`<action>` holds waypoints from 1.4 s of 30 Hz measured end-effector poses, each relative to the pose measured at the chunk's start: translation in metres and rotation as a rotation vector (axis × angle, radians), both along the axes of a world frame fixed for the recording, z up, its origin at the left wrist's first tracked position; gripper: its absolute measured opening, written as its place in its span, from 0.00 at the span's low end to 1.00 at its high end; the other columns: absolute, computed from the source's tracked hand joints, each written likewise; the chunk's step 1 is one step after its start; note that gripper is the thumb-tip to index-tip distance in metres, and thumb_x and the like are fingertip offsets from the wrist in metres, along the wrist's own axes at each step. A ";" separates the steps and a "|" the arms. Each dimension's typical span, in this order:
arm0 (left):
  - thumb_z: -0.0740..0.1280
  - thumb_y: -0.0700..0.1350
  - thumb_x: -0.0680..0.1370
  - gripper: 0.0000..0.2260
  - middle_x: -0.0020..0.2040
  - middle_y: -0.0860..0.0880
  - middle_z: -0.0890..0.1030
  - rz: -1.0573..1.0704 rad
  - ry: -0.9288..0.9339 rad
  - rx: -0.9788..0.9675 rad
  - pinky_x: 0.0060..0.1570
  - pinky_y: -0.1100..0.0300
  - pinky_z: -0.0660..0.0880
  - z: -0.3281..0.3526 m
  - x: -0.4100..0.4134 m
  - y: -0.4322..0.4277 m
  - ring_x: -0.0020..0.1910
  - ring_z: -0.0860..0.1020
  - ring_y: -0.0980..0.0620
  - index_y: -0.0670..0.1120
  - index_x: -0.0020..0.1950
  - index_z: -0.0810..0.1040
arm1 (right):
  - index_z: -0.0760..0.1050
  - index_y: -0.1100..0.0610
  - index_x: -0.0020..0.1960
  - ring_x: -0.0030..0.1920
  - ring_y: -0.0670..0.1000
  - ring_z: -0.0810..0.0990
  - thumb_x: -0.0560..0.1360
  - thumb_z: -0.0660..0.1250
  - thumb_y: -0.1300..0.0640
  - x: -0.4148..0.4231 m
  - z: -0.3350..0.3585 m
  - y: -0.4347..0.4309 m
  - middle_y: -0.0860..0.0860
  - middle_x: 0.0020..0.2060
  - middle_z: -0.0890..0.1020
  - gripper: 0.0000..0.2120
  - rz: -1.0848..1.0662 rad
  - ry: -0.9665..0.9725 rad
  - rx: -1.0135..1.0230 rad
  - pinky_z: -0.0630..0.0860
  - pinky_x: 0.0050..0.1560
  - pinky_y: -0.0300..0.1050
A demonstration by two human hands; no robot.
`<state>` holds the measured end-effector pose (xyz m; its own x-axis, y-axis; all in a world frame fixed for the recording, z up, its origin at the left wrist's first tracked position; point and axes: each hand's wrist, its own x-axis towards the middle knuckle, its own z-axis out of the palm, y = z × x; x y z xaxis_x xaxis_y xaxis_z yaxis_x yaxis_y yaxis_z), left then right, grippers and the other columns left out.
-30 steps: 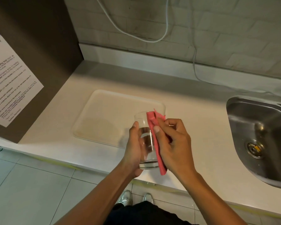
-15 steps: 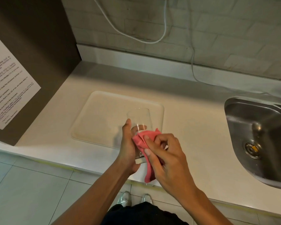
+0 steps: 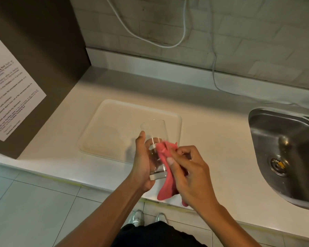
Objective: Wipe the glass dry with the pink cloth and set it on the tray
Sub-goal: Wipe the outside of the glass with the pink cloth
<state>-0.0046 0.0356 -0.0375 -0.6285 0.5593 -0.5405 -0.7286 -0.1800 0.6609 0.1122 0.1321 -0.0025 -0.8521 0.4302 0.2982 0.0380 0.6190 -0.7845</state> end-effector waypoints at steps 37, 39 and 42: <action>0.59 0.71 0.80 0.32 0.50 0.40 0.90 0.015 -0.017 -0.005 0.46 0.48 0.86 -0.003 0.014 0.002 0.48 0.89 0.44 0.46 0.61 0.86 | 0.77 0.48 0.69 0.53 0.37 0.75 0.82 0.65 0.51 -0.038 0.013 0.019 0.40 0.50 0.74 0.16 -0.113 -0.082 -0.134 0.76 0.50 0.31; 0.57 0.71 0.81 0.32 0.49 0.43 0.90 -0.008 -0.004 -0.017 0.47 0.48 0.86 -0.002 0.017 0.002 0.47 0.89 0.46 0.48 0.57 0.89 | 0.77 0.48 0.69 0.54 0.38 0.75 0.81 0.65 0.51 -0.040 0.016 0.018 0.40 0.51 0.74 0.17 -0.123 -0.043 -0.124 0.75 0.51 0.29; 0.52 0.71 0.83 0.38 0.55 0.40 0.84 -0.024 0.039 -0.105 0.67 0.36 0.78 0.006 0.020 0.001 0.56 0.81 0.41 0.41 0.67 0.83 | 0.77 0.48 0.69 0.55 0.38 0.76 0.81 0.66 0.51 -0.031 0.014 0.017 0.42 0.52 0.75 0.17 -0.098 -0.012 -0.122 0.73 0.51 0.26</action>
<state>0.0154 0.0365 -0.0312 -0.6371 0.5158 -0.5727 -0.7055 -0.0910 0.7029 0.0816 0.1488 0.0116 -0.8075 0.5438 0.2287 0.1031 0.5119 -0.8528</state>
